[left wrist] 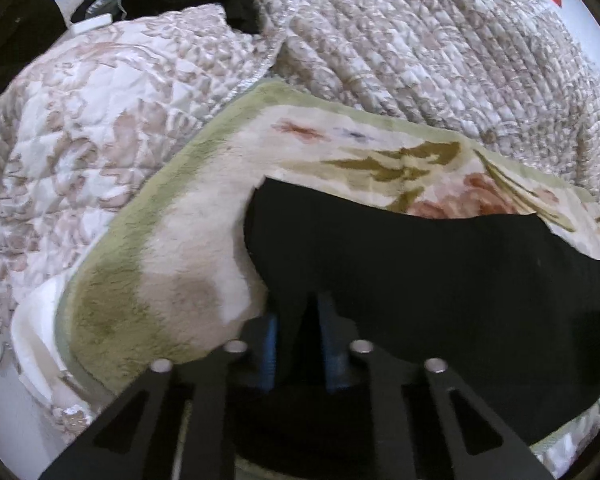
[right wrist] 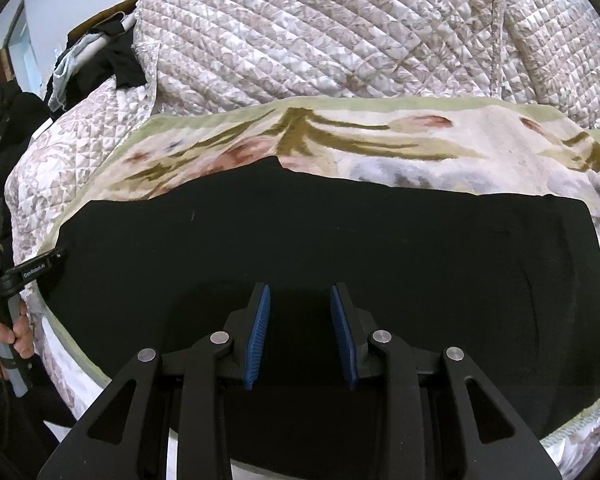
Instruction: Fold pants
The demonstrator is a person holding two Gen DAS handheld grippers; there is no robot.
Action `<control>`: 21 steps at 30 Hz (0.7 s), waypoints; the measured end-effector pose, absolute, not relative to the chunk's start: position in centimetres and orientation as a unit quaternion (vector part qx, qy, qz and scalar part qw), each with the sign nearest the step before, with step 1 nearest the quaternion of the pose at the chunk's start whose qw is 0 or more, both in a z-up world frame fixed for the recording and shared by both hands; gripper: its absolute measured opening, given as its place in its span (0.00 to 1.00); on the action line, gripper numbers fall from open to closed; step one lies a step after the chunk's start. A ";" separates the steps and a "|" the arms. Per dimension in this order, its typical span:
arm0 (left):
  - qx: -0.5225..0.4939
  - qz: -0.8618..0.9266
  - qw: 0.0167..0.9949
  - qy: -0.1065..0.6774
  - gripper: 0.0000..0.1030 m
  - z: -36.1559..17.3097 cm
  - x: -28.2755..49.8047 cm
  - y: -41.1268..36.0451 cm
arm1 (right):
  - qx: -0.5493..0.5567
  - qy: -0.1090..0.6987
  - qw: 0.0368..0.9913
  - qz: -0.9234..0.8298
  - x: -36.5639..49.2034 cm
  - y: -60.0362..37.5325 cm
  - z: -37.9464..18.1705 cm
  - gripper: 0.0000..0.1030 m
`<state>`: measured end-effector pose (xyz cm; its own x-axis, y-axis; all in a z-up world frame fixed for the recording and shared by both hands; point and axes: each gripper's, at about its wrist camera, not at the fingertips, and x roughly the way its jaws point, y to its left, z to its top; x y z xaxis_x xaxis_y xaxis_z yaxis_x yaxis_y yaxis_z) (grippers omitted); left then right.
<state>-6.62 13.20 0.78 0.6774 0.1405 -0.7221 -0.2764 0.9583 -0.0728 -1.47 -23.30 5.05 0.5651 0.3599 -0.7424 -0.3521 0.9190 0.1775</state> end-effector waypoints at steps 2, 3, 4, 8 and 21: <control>-0.119 0.101 0.909 0.385 0.10 1.0 -6.6 13.8 | 0.005 0.420 0.885 0.201 -1.5 -23.3 5.1 0.31; -0.141 0.092 0.908 0.384 0.10 1.1 -6.7 14.2 | 0.005 0.419 0.885 0.202 -1.4 -23.4 5.1 0.31; -0.161 0.083 0.907 0.381 0.10 1.3 -6.8 14.5 | 0.007 0.418 0.886 0.202 -1.5 -23.4 5.1 0.31; -0.215 0.018 0.912 0.349 0.10 3.2 -7.0 13.9 | 0.019 0.415 0.888 0.200 -1.5 -23.7 5.2 0.31; -0.194 -0.184 0.893 0.362 0.09 6.4 -1.3 -2.3 | 0.058 0.405 0.892 0.192 -1.5 -26.2 6.1 0.31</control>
<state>-1.33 -2.30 6.38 0.6702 -0.4688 -0.5754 0.1886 0.8574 -0.4789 -1.54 -26.22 6.07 0.5989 0.3901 -0.6994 -0.2956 0.9193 0.2596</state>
